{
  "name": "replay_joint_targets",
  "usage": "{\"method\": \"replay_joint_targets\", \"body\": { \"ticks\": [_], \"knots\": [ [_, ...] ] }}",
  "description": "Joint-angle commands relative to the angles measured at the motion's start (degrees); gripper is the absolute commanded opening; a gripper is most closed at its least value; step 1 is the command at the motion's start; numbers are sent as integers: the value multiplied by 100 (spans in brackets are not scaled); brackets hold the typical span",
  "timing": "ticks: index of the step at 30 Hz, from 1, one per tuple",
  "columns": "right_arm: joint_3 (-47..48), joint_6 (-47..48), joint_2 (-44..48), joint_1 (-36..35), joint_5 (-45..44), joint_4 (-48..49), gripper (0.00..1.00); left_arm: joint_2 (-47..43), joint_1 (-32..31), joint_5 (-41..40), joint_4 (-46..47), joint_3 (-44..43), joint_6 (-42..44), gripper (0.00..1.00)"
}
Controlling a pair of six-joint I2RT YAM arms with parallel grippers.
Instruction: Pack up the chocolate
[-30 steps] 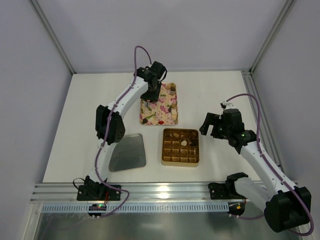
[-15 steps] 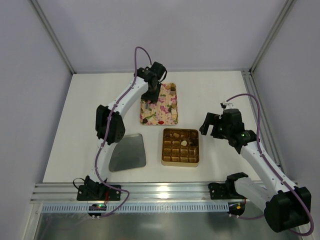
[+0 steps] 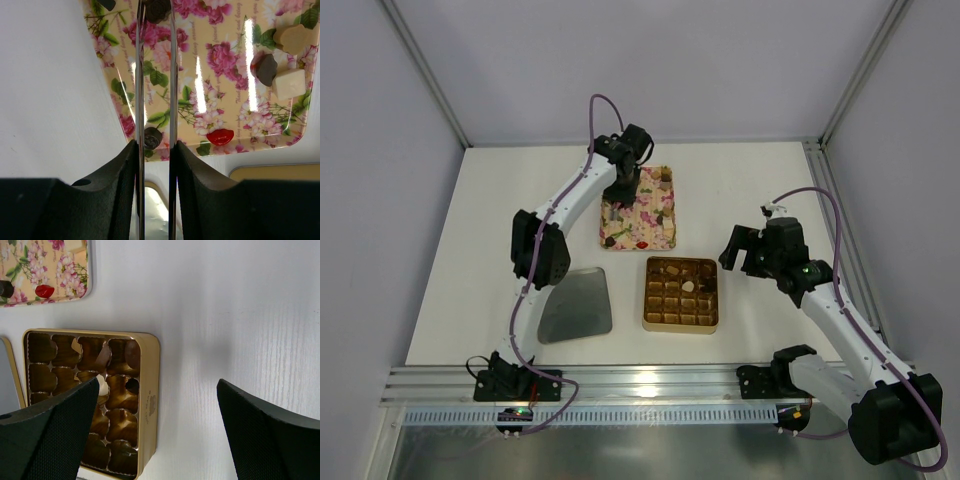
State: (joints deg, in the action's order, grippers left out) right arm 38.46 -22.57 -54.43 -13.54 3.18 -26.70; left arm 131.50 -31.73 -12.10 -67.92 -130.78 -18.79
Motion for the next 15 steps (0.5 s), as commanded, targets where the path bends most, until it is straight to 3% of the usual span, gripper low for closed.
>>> {"method": "replay_joint_targets", "body": {
  "ticks": [1,15],
  "knots": [
    [109,68,-23,-8,16,218,100,-336,44,32,-54,-96,103,33],
    [101,51,-6,0,16,218,100,-687,44,190,-151,79,68,32]
  ]
}}
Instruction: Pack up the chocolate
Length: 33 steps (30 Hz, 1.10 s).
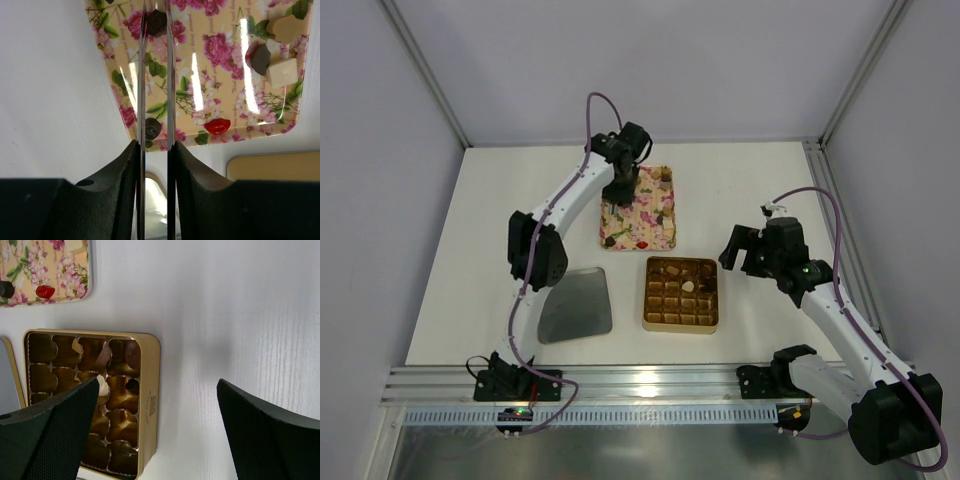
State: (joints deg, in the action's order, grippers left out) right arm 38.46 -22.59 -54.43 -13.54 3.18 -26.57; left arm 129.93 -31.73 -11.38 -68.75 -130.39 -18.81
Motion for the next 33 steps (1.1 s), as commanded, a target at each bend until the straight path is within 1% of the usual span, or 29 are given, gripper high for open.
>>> {"method": "replay_joint_targets", "body": {
  "ticks": [1,8,19,28,33],
  "knots": [
    [101,53,-6,1,16,205,100,-565,35,118,-60,75,62,32],
    [74,35,56,-8,25,187,100,-846,-9,224,98,610,-18,32],
    [-5,18,170,-8,16,178,100,-1189,-228,241,55,918,-62,31],
    [-5,-35,232,-8,16,178,100,-1856,-483,329,11,1357,-184,32],
    [-5,-53,293,-8,-2,178,100,-2278,-747,373,2,1691,-299,32]
  ]
}}
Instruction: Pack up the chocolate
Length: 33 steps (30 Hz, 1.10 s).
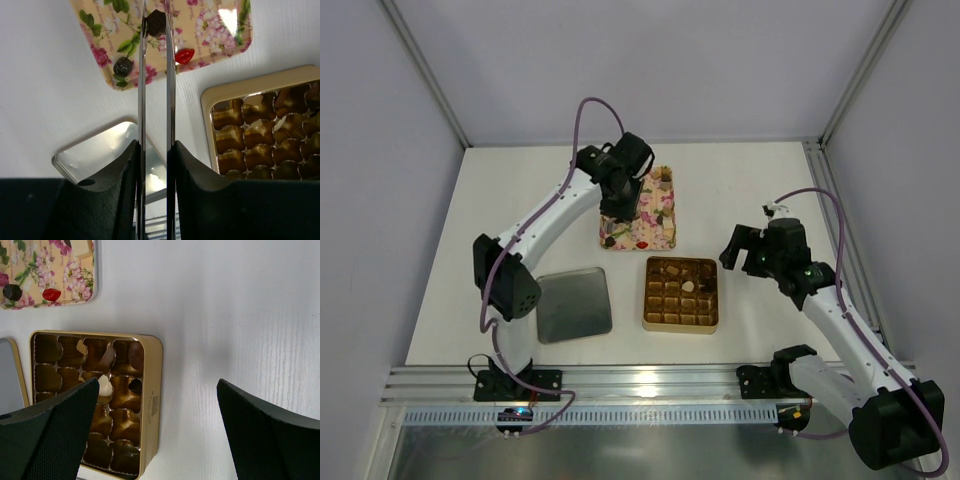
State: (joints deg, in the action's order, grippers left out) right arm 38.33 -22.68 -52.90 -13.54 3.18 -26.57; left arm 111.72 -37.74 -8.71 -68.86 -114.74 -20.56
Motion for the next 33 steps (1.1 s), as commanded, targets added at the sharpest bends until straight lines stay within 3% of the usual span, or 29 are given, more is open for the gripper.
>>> {"method": "replay_joint_targets", "body": {
  "ticks": [1,19,33],
  "knots": [
    [8,-61,140,-8,-2,178,100,-606,-181,106,13,188,-176,32],
    [-36,-184,527,-8,-98,-42,100,-1917,-1841,-210,127,1700,-1134,32],
    [-159,-184,659,-8,-81,-85,100,-2234,-2457,-368,294,2351,-1618,34]
  ]
}}
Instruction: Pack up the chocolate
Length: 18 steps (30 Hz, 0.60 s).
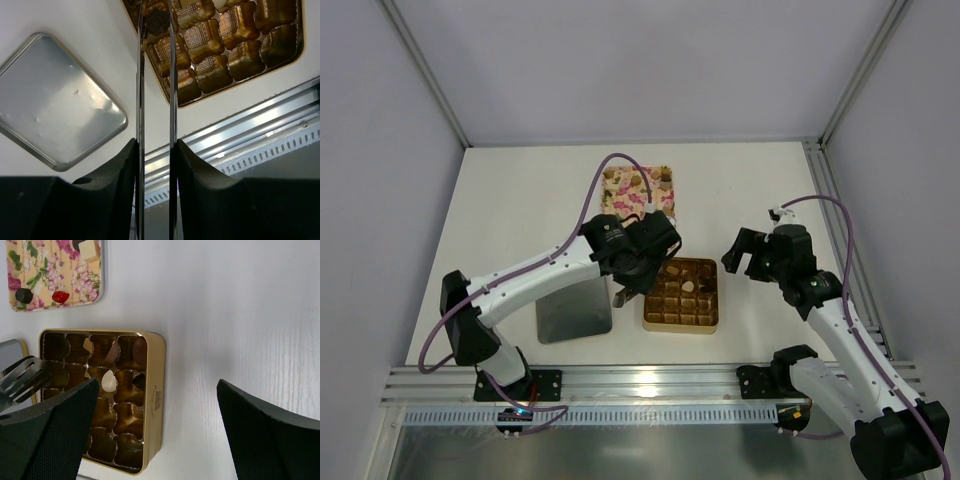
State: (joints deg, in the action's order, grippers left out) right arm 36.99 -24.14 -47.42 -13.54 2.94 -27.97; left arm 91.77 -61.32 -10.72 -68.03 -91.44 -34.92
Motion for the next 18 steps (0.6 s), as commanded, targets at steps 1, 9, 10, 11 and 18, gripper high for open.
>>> {"method": "replay_joint_targets", "body": {
  "ticks": [1,9,10,11,18],
  "knots": [
    [-25,-38,119,-8,-48,46,100,-229,-108,-176,211,47,-200,35],
    [-61,-38,154,-8,-57,37,100,-203,-143,-273,238,117,-209,37],
    [-61,-38,154,0,-57,28,100,-194,-143,-290,238,117,-217,37],
    [-69,-38,154,1,-65,28,100,-186,-143,-290,246,126,-200,37],
    [-78,-38,154,-8,-48,28,100,-177,-143,-316,255,109,-191,38]
  ]
}}
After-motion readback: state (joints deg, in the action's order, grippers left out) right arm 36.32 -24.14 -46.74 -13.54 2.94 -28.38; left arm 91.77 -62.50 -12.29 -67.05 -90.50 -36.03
